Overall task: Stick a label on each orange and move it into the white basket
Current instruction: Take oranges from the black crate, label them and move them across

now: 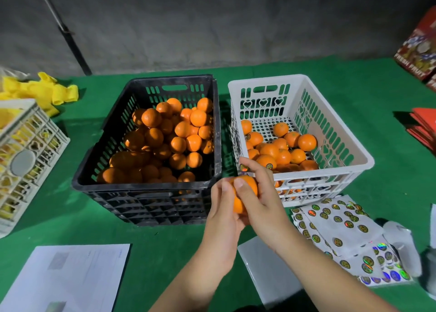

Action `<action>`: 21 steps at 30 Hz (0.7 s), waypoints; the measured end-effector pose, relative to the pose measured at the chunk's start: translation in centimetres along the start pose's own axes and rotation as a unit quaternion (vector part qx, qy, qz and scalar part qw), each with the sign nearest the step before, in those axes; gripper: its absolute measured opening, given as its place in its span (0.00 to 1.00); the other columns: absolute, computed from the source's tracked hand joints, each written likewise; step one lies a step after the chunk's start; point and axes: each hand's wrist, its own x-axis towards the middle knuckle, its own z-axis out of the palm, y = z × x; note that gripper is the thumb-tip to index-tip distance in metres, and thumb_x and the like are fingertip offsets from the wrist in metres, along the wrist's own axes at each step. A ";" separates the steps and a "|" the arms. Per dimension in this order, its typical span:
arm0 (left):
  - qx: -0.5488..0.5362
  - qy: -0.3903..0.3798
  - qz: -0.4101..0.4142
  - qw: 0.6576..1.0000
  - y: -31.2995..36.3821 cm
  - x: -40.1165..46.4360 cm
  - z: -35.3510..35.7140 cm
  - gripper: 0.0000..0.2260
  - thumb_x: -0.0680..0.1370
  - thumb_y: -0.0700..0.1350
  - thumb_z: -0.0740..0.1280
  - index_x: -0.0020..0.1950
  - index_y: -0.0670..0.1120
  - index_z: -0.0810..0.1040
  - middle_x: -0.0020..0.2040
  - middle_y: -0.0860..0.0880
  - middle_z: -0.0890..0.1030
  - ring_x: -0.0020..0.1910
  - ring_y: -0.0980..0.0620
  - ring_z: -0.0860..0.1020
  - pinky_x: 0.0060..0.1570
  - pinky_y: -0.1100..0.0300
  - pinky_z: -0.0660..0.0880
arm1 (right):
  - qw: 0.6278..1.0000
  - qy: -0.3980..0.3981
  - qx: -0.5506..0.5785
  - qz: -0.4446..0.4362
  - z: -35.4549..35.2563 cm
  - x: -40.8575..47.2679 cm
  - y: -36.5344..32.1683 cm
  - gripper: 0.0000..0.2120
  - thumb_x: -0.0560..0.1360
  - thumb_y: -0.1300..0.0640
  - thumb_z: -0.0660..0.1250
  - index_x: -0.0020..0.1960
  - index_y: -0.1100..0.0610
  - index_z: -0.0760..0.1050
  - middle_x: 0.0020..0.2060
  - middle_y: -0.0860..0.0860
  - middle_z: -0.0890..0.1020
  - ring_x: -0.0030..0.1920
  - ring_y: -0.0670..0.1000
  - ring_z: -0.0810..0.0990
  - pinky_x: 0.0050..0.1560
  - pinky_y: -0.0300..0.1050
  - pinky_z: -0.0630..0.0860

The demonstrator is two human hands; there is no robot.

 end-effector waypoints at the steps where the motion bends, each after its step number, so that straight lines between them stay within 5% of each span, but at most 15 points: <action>1: -0.005 -0.002 -0.008 1.000 0.2 0.2 0.3 0.24 0.82 0.62 0.58 0.72 0.49 0.71 0.69 0.45 0.80 0.68 0.47 0.79 0.60 0.50 0.81 | 1.000 0.013 -0.006 -0.019 -0.1 0.5 -0.1 0.18 0.83 0.48 0.64 0.72 0.41 0.70 0.64 0.45 0.70 0.66 0.38 0.71 0.61 0.25 0.66; 3: 0.027 -0.042 -0.027 0.998 1.3 0.8 0.7 0.28 0.81 0.64 0.57 0.77 0.53 0.66 0.73 0.47 0.77 0.67 0.48 0.80 0.62 0.49 0.80 | 0.998 0.037 -0.016 -0.053 -0.8 1.9 -0.4 0.18 0.82 0.50 0.62 0.71 0.42 0.71 0.64 0.47 0.72 0.66 0.42 0.72 0.63 0.28 0.66; 5: 0.171 -0.098 -0.045 0.979 3.3 1.7 0.4 0.34 0.78 0.70 0.57 0.82 0.60 0.58 0.77 0.53 0.68 0.62 0.52 0.83 0.64 0.53 0.79 | 0.994 0.075 -0.042 -0.074 -2.2 4.1 -0.2 0.17 0.81 0.51 0.63 0.70 0.45 0.72 0.63 0.48 0.73 0.65 0.42 0.73 0.65 0.33 0.68; 8: 0.408 -0.086 0.072 0.906 6.6 3.6 -1.3 0.25 0.82 0.66 0.60 0.79 0.65 0.62 0.76 0.60 0.66 0.65 0.63 0.78 0.64 0.64 0.74 | 0.979 0.123 -0.158 -0.042 -5.2 8.7 1.6 0.23 0.81 0.51 0.69 0.73 0.50 0.69 0.66 0.52 0.68 0.69 0.48 0.70 0.74 0.47 0.66; 11: 0.454 -0.027 0.219 0.863 9.2 6.2 -4.3 0.11 0.85 0.52 0.64 0.67 0.54 0.77 0.56 0.61 0.81 0.53 0.62 0.80 0.47 0.68 0.75 | 0.961 0.077 -0.264 0.036 -6.7 12.6 3.9 0.31 0.80 0.49 0.70 0.78 0.53 0.62 0.72 0.56 0.63 0.74 0.59 0.66 0.77 0.52 0.61; 13: 0.532 -0.001 0.243 0.811 9.9 8.7 -6.7 0.04 0.85 0.50 0.64 0.58 0.55 0.78 0.47 0.63 0.80 0.45 0.63 0.78 0.41 0.64 0.73 | 0.912 0.063 -0.401 0.061 -6.1 13.8 5.5 0.31 0.81 0.44 0.68 0.78 0.54 0.62 0.72 0.59 0.67 0.72 0.64 0.66 0.73 0.58 0.63; 16: 0.677 0.018 0.157 0.719 9.8 13.3 -9.9 0.06 0.85 0.50 0.63 0.59 0.55 0.78 0.52 0.58 0.80 0.50 0.57 0.79 0.42 0.59 0.72 | 0.895 0.106 -0.433 0.025 -5.0 14.0 6.4 0.23 0.82 0.46 0.66 0.74 0.51 0.68 0.64 0.55 0.79 0.63 0.63 0.71 0.62 0.61 0.72; 21: 0.799 -0.003 -0.056 0.598 8.3 20.8 -11.8 0.22 0.84 0.48 0.63 0.78 0.48 0.67 0.75 0.40 0.67 0.73 0.35 0.68 0.70 0.43 0.70 | 0.875 0.102 -0.467 -0.073 -5.0 13.2 7.4 0.15 0.83 0.57 0.65 0.69 0.54 0.74 0.53 0.54 0.82 0.54 0.60 0.75 0.49 0.58 0.75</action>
